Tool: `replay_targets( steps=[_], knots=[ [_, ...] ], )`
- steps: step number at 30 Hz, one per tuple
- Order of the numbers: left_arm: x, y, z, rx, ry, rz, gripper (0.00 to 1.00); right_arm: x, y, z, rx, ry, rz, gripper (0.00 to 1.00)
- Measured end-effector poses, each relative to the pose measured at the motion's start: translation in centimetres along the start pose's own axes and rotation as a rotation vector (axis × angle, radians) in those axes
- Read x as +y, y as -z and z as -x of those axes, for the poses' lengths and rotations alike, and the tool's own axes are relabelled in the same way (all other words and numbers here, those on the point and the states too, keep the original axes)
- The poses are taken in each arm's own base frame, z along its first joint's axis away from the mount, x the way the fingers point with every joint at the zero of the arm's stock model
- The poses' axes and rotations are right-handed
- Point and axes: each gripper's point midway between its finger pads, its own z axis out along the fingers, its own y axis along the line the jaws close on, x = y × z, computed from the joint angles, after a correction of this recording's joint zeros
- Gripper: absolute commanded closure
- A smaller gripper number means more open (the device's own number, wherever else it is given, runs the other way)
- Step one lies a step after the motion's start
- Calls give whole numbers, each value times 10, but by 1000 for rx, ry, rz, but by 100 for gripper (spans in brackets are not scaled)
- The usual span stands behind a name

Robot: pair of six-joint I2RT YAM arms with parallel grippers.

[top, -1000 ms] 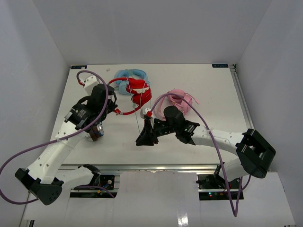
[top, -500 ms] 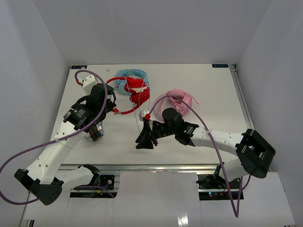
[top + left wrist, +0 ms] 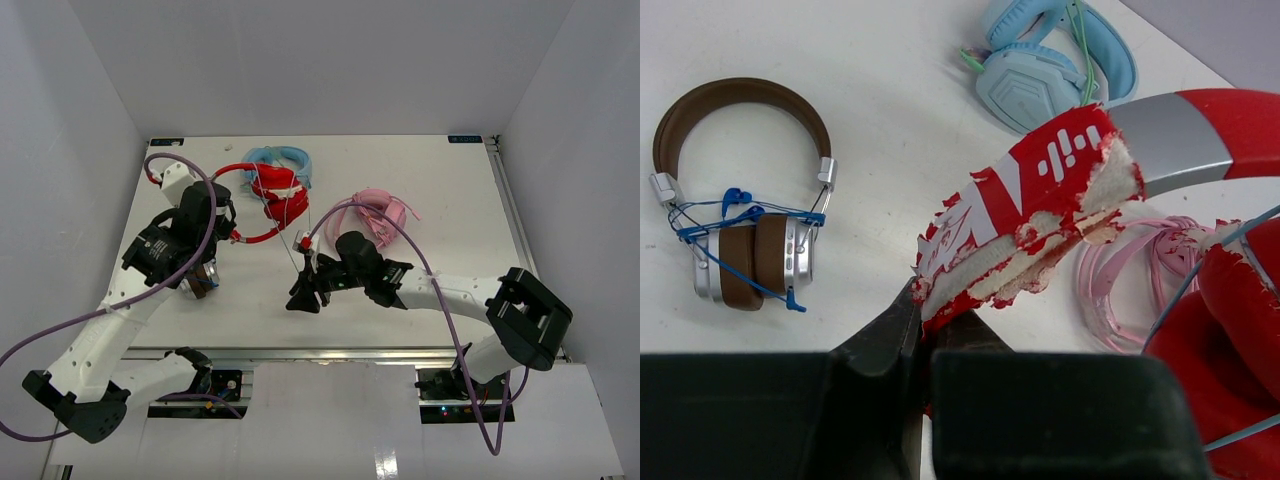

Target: Wrap the headphones

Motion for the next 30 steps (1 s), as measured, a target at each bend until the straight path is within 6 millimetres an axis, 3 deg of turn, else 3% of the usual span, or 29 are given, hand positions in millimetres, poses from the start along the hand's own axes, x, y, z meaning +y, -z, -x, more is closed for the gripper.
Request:
replay_targets(
  steps=[10,17,23,27,30],
  knots=[
    [4,11,15,-53,56,-20,100,-19,1,-5,3,-57,-121,45],
    [-2,20,22,-62,95,-82,100,-26,2,-12,8,-84,-165,54],
    [-6,27,21,-49,112,-130,100,-31,3,-18,2,-79,-185,41],
    [-8,31,21,-38,117,-152,100,-27,7,-26,-31,-39,-173,39],
    [-11,32,18,-26,117,-164,100,-24,6,-17,-75,20,-159,37]
  ],
)
